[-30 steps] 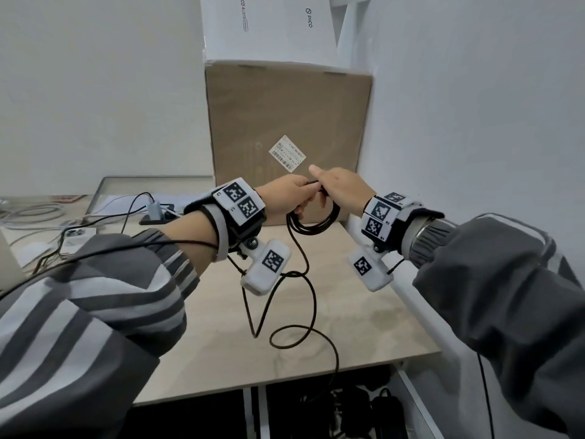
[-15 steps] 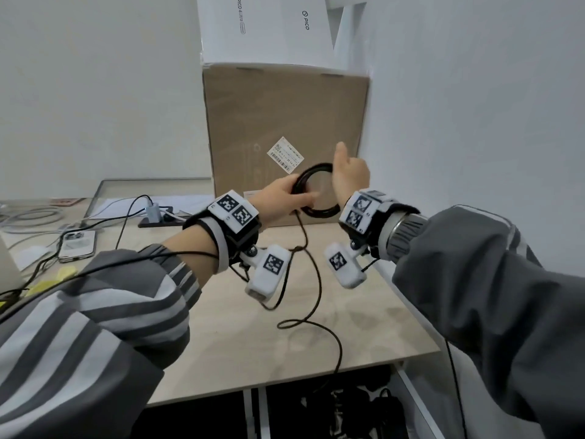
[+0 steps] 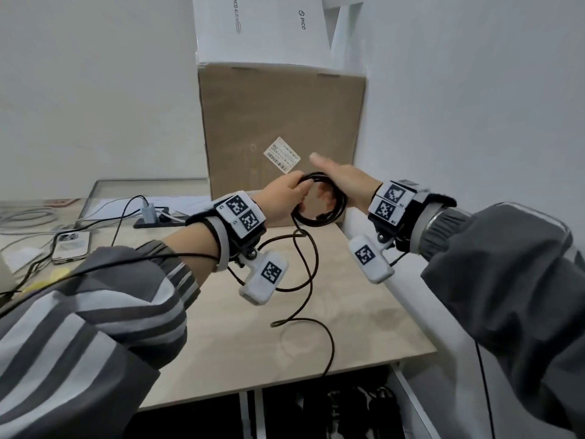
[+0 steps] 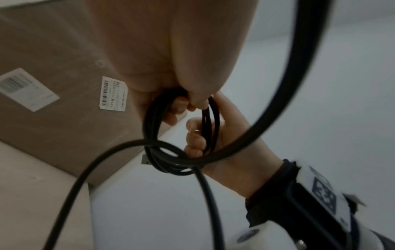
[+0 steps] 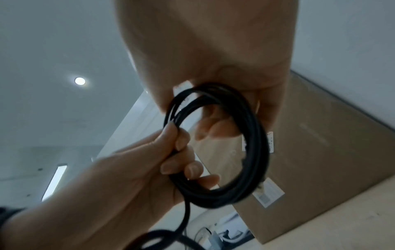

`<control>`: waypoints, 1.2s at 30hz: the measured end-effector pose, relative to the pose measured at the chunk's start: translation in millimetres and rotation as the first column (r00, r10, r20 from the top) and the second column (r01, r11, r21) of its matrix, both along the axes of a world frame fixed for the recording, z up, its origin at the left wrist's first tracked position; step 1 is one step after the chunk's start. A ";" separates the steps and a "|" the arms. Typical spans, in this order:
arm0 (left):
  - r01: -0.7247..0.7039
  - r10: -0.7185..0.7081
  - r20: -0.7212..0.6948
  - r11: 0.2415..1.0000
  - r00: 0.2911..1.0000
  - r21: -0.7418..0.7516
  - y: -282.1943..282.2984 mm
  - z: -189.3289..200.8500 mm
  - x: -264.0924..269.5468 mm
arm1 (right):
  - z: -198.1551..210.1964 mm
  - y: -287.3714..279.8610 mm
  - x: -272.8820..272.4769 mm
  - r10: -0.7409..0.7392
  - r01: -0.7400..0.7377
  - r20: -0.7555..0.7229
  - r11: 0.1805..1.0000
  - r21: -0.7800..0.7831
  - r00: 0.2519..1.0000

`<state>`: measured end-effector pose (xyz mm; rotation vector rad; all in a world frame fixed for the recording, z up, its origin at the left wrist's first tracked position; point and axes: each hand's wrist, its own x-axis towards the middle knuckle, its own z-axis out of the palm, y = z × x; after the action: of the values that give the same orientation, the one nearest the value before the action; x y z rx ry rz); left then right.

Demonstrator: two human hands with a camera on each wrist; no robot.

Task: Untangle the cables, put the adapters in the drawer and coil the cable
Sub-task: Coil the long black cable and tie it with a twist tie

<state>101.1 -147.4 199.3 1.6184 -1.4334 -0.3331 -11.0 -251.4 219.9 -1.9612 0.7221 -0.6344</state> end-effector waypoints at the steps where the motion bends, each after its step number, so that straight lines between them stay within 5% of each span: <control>1: -0.002 0.002 0.005 1.000 1.000 0.003 0.6 1.7 -2.5 | 1.4 0.6 1.3 -0.014 0.009 -0.052 0.996 -0.093 0.999; 9: 0.054 -0.049 -0.081 0.996 0.996 0.067 3.4 4.2 -2.7 | -11.2 -2.3 2.5 -0.099 0.136 0.147 0.954 -0.268 0.984; 16: 0.085 -0.060 -0.120 0.974 0.991 0.209 7.9 1.8 -0.3 | -20.9 -4.1 -4.3 -0.138 0.202 0.240 0.942 -0.268 0.961; 27: 0.107 -0.058 -0.200 0.964 0.978 0.244 7.4 3.1 4.8 | -24.3 -0.9 11.7 -0.385 0.344 0.479 0.923 0.174 0.789; 32: 0.118 -0.065 -0.222 0.965 0.973 0.235 8.6 3.7 4.8 | -15.4 0.6 18.8 -0.397 0.275 0.532 0.915 0.296 0.748; 36: 0.037 -0.042 0.015 0.970 0.999 0.241 9.0 -2.5 15.4 | -12.5 -5.4 14.2 -0.377 0.250 0.546 0.922 0.294 0.748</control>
<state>116.5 -138.4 196.8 1.7919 -1.4876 -0.5328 3.2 -256.8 207.4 -1.3311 0.6833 -1.2658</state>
